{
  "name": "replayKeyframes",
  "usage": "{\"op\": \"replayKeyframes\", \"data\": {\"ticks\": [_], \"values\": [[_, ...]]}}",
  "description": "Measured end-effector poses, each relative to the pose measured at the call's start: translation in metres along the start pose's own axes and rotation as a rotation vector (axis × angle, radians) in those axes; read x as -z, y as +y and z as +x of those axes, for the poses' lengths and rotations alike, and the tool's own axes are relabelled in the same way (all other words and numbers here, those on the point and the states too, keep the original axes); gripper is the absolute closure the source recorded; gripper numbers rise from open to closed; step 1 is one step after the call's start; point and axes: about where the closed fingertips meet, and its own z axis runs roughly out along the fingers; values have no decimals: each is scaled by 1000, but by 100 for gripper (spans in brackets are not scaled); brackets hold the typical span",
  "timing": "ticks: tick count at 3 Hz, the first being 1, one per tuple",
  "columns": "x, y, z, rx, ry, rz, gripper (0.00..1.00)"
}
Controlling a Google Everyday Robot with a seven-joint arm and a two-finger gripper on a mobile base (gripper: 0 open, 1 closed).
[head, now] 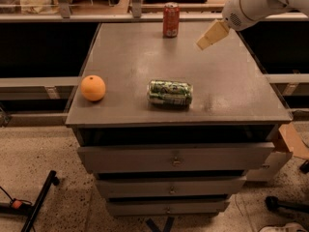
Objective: Move coke can near green can
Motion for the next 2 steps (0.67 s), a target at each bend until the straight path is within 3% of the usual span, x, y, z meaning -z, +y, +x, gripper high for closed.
{"op": "replayKeyframes", "data": {"ticks": [1,2], "values": [[0,0,0,0,0,0,0],[-12,0,-2,-45,-8,2,0]]}}
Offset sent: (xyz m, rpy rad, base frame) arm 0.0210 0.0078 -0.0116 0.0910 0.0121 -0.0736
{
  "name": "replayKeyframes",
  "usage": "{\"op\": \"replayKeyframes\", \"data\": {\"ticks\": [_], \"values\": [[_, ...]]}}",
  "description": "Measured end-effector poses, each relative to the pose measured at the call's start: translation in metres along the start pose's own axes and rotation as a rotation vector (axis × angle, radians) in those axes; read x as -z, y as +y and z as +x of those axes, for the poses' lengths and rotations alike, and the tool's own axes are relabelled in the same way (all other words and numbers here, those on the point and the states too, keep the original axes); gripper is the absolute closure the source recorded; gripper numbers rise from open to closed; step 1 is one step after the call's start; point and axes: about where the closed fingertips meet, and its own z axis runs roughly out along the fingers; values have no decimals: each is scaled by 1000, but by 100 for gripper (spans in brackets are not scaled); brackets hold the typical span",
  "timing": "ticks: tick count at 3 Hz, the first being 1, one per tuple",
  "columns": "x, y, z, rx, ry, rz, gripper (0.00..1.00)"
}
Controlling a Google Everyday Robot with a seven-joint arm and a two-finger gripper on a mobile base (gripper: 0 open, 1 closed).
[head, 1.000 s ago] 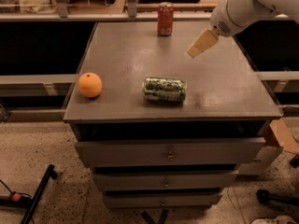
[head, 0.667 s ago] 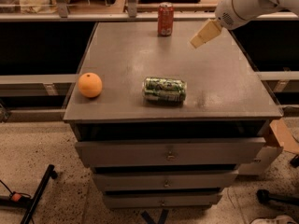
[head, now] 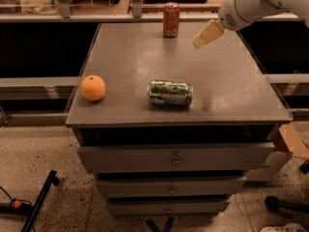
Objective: Move coke can near green can
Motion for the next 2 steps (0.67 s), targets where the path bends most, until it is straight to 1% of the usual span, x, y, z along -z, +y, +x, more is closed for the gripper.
{"op": "replayKeyframes", "data": {"ticks": [1,2], "values": [[-22,-4,-19,-9,-39,1,0],[-39,-9,-36,-66,-105,-8,0]]}}
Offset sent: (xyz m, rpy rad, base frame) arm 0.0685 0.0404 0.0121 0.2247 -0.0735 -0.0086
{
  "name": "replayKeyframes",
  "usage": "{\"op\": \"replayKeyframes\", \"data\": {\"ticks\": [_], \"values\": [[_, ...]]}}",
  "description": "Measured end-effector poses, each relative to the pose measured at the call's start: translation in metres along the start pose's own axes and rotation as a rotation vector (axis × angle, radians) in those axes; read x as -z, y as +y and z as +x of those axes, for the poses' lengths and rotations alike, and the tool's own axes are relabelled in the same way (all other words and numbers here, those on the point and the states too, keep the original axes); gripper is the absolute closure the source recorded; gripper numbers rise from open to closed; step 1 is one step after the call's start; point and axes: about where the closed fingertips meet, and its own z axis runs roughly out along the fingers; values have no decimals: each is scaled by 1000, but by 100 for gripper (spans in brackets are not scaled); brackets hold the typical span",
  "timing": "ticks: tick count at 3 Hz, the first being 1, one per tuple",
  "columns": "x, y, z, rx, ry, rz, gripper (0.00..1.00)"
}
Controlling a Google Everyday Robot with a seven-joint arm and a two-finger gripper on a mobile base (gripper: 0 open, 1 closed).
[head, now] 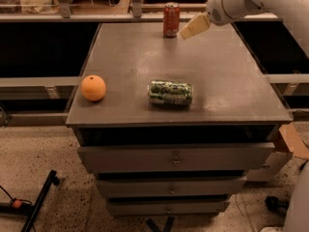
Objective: Move coke can near green can
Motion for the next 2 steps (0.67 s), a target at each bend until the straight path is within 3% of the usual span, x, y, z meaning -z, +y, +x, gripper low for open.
{"op": "replayKeyframes", "data": {"ticks": [1,2], "values": [[-15,-7,-17,-56,-54,46,0],[-15,-7,-17,-56,-54,46,0]]}}
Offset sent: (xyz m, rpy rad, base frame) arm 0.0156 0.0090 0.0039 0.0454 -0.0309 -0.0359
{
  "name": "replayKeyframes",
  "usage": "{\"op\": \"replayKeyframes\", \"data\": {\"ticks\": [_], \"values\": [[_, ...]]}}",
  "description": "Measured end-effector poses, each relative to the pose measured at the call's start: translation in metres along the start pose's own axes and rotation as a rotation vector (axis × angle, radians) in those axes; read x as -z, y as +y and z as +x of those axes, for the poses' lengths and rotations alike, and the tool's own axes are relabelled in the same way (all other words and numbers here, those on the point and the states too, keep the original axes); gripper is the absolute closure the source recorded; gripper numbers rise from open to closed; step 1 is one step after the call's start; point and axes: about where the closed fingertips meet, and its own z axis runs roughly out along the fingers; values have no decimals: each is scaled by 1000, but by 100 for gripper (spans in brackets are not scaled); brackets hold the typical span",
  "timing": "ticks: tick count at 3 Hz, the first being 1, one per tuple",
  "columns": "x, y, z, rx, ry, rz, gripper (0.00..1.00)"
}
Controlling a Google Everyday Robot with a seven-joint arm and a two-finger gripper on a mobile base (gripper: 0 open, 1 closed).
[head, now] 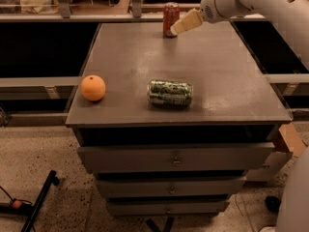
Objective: Move coke can near green can
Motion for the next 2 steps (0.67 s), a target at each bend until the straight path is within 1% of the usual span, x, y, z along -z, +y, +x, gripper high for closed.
{"op": "replayKeyframes", "data": {"ticks": [1,2], "values": [[-10,1,-3,-26,-53,-3,0],[-28,-8,-14,-76,-157,15,0]]}}
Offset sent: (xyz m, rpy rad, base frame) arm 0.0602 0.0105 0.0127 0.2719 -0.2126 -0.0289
